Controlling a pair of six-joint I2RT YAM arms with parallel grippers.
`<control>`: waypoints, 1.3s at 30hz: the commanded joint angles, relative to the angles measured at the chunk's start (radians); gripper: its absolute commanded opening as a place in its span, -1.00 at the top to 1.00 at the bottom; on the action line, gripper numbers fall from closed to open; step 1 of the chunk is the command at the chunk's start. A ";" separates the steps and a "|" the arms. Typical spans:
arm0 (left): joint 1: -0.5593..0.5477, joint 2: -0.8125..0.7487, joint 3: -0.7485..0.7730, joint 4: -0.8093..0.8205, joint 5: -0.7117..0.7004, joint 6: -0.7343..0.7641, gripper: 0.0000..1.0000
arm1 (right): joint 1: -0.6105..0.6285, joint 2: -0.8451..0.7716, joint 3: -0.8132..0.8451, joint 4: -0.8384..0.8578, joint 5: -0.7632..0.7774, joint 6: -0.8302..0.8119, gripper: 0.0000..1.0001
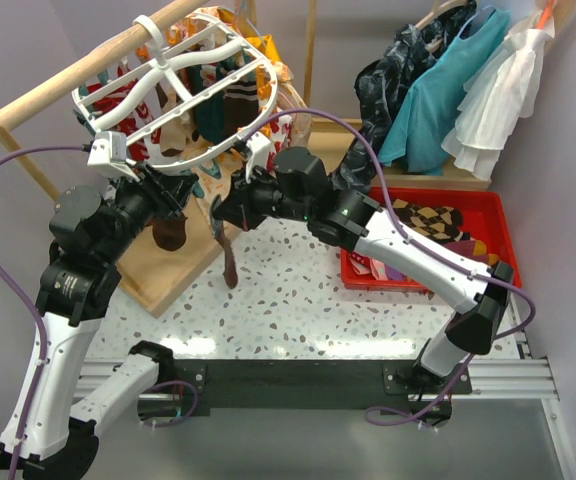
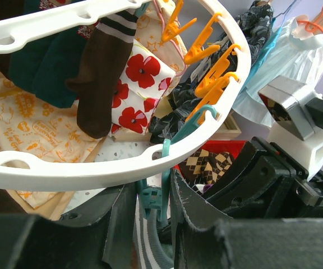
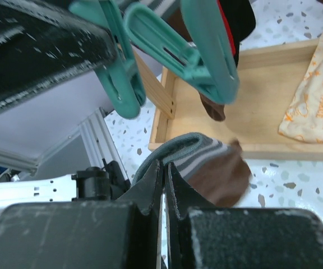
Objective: Clip the socks to the hanger
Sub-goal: Pick up the sock from the bin, then clamp the sock onto the hanger.
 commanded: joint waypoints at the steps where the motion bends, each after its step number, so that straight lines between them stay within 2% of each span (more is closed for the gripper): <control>1: 0.004 0.008 0.001 0.042 0.008 0.002 1.00 | 0.021 0.026 0.074 0.026 -0.020 -0.041 1.00; 17: 0.004 0.007 -0.015 0.036 -0.007 0.016 1.00 | 0.038 0.061 0.136 0.060 0.013 -0.050 1.00; 39: 0.004 0.007 -0.042 0.015 -0.073 0.066 1.00 | 0.043 0.041 0.133 0.100 0.016 -0.044 1.00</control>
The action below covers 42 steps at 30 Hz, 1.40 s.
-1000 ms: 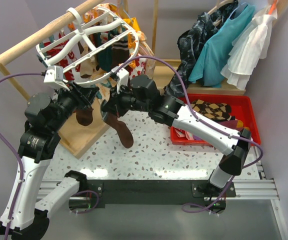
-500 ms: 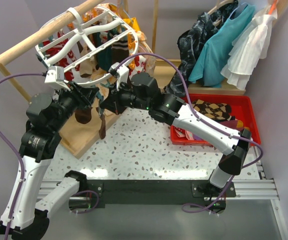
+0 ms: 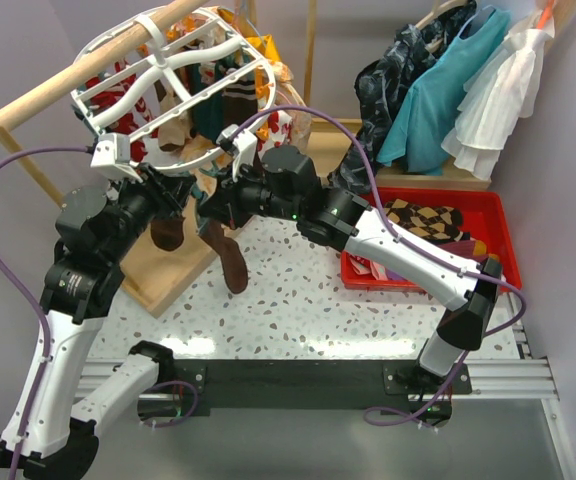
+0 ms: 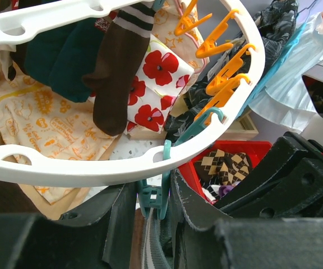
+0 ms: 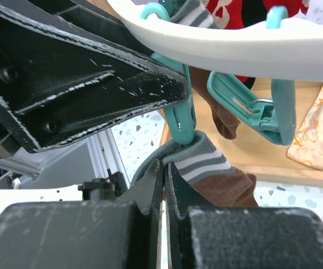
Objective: Clip the socks to the hanger
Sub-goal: Clamp the sock onto the hanger.
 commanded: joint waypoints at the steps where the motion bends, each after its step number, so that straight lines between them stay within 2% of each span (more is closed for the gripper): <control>1: 0.004 0.009 -0.013 0.012 -0.026 0.035 1.00 | 0.005 -0.023 0.038 0.071 0.016 -0.008 1.00; 20: 0.004 0.011 -0.030 0.011 -0.030 0.046 1.00 | 0.005 -0.014 0.047 0.120 0.049 0.003 1.00; 23: 0.004 0.009 -0.030 0.012 -0.029 0.045 0.95 | 0.005 -0.008 0.048 0.132 0.044 0.010 1.00; 26: 0.004 0.003 -0.029 0.017 -0.026 0.039 0.71 | 0.005 -0.002 0.047 0.141 0.036 0.018 1.00; 27: 0.004 0.001 -0.026 0.018 -0.023 0.039 0.49 | 0.005 -0.002 0.045 0.146 0.035 0.017 1.00; 29: 0.004 -0.005 -0.022 0.018 -0.021 0.034 0.29 | 0.005 0.000 0.042 0.149 0.033 0.018 1.00; 30: 0.004 -0.008 -0.018 0.018 -0.021 0.034 0.11 | 0.005 -0.002 0.041 0.150 0.035 0.018 1.00; 32: 0.004 -0.015 -0.012 0.018 -0.026 0.031 -0.04 | 0.005 -0.007 0.033 0.155 0.035 0.020 0.99; 33: 0.004 -0.018 -0.009 0.018 -0.027 0.029 -0.18 | 0.005 -0.010 0.030 0.163 0.035 0.020 0.96; 34: 0.004 -0.018 -0.007 0.014 -0.029 0.028 -0.22 | 0.005 -0.013 0.025 0.169 0.036 0.021 0.92; 37: 0.004 -0.020 0.014 -0.005 -0.043 0.022 -0.42 | 0.005 -0.022 0.016 0.180 0.038 0.024 0.78; 38: 0.004 -0.022 0.027 -0.009 -0.046 0.022 -0.45 | 0.007 -0.027 0.013 0.181 0.036 0.024 0.58; 42: 0.004 -0.031 0.068 -0.055 -0.069 0.035 -0.54 | 0.005 -0.068 -0.020 0.189 0.043 0.008 0.17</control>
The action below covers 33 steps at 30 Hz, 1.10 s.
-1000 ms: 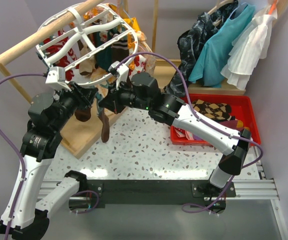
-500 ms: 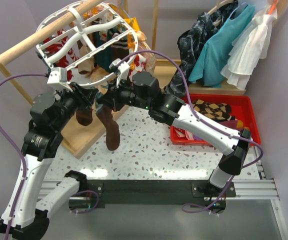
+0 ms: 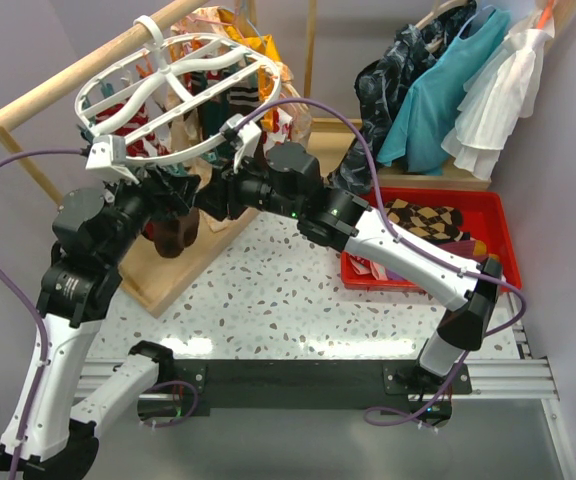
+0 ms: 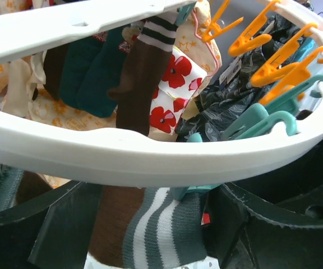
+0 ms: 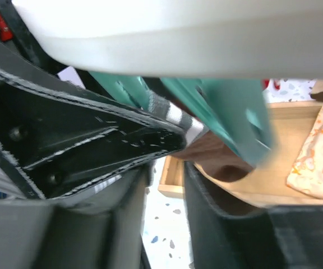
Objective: Clip the socks to the hanger
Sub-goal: Clamp the sock onto the hanger.
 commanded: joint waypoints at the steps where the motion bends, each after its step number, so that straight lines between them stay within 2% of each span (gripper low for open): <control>1: 0.004 -0.016 0.075 -0.043 -0.029 0.021 -0.55 | 0.006 -0.078 -0.044 0.068 0.018 -0.027 0.11; 3: 0.004 -0.021 0.100 -0.068 -0.031 0.028 -0.57 | 0.004 -0.121 -0.076 0.065 0.035 -0.047 -0.03; 6: 0.004 -0.032 0.124 -0.108 -0.063 0.036 -0.61 | 0.004 -0.191 -0.153 0.065 0.048 -0.090 -0.14; 13: 0.004 -0.058 0.169 -0.178 -0.039 0.060 -0.72 | -0.002 -0.296 -0.265 0.102 0.102 -0.228 -0.23; 18: 0.004 -0.075 0.203 -0.212 0.027 0.096 -0.71 | -0.038 -0.303 -0.279 0.169 0.026 -0.251 -0.25; 21: 0.004 -0.087 0.215 -0.238 0.017 0.102 -0.69 | -0.063 -0.294 -0.263 0.215 -0.051 -0.247 -0.26; 29: 0.002 -0.101 0.207 -0.215 0.116 0.096 -0.68 | -0.121 -0.230 -0.250 0.353 -0.163 -0.169 -0.28; 33: -0.004 -0.096 0.233 -0.217 0.122 0.088 -0.66 | -0.127 -0.176 -0.211 0.416 -0.221 -0.150 -0.28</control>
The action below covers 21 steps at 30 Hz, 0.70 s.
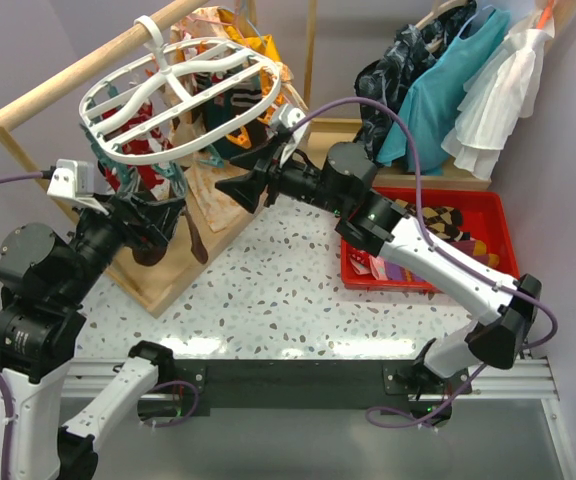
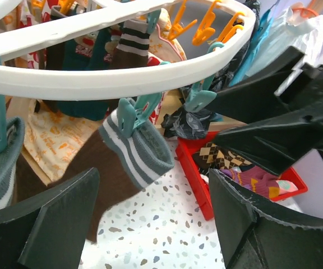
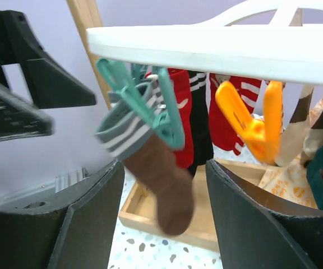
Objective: Clip the socks to the hanger
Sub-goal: Clamp the sock onto the hanger, then open the clamp at the hanger.
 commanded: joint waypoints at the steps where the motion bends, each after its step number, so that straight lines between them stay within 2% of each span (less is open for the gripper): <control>1: -0.005 0.010 0.061 0.017 0.043 0.007 -0.65 | -0.010 0.054 0.065 0.125 -0.097 0.033 -0.28; 9: -0.008 0.021 0.079 0.017 0.043 -0.012 -0.61 | -0.021 0.119 0.105 0.187 -0.086 0.030 -0.29; 21: -0.008 0.022 0.066 0.025 0.052 -0.015 -0.61 | -0.061 0.162 0.141 0.232 -0.154 0.064 -0.31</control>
